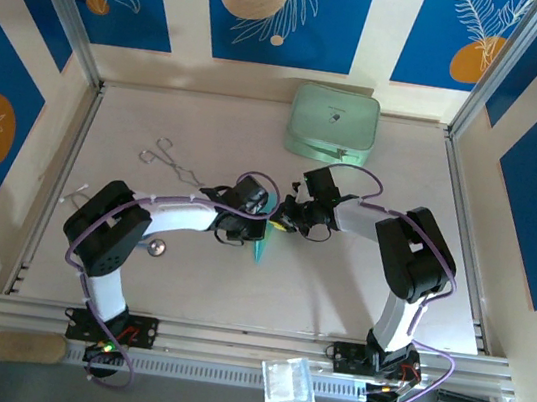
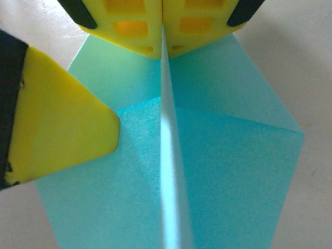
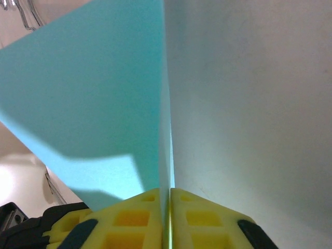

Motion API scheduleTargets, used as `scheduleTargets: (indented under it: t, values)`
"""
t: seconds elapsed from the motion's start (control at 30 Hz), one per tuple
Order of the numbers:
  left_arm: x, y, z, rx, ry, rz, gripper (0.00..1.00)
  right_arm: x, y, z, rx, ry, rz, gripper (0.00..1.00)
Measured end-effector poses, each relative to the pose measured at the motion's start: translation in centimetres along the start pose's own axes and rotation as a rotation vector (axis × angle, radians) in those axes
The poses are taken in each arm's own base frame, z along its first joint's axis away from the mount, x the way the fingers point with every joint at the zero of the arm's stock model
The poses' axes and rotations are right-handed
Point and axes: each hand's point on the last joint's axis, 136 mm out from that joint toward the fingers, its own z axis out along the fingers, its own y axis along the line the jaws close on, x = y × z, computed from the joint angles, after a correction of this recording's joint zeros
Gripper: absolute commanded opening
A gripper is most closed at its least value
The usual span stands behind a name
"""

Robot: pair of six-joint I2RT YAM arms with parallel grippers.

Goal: Fold a paper plane with a square sheet of paper (pick it up from the middle)

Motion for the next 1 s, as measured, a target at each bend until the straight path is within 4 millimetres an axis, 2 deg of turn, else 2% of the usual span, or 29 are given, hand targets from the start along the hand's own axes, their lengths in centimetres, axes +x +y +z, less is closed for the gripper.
scheduleTargets:
  t: [0.1, 0.2, 0.37, 0.47, 0.6, 0.77, 1.0]
  values:
    - [-0.4, 0.0, -0.2, -0.015, -0.010, 0.004, 0.05, -0.1, -0.2, -0.3, 0.013, -0.010, -0.003, 0.35]
    - [-1.1, 0.1, -0.6, -0.039, -0.026, 0.023, 0.07, -0.8, -0.1, -1.6, 0.035, -0.057, -0.014, 0.46]
    - [-3.7, 0.1, -1.4, -0.083, -0.069, 0.066, 0.09, -3.6, 0.5, -6.9, 0.076, -0.254, -0.060, 0.59]
    - [-6.0, 0.3, -1.1, -0.118, -0.093, 0.087, 0.09, -4.7, -0.5, -9.9, 0.109, -0.362, -0.053, 0.60]
    - [-8.6, 0.8, 0.1, -0.169, -0.107, 0.108, 0.11, -4.8, -3.2, -11.8, 0.163, -0.422, -0.009, 0.61]
    - [-10.5, 1.8, 1.7, -0.220, -0.095, 0.115, 0.09, -4.3, -5.7, -12.1, 0.204, -0.417, 0.042, 0.61]
    - [-11.6, 2.5, 2.8, -0.261, -0.085, 0.119, 0.10, -4.2, -5.9, -12.1, 0.200, -0.409, 0.047, 0.60]
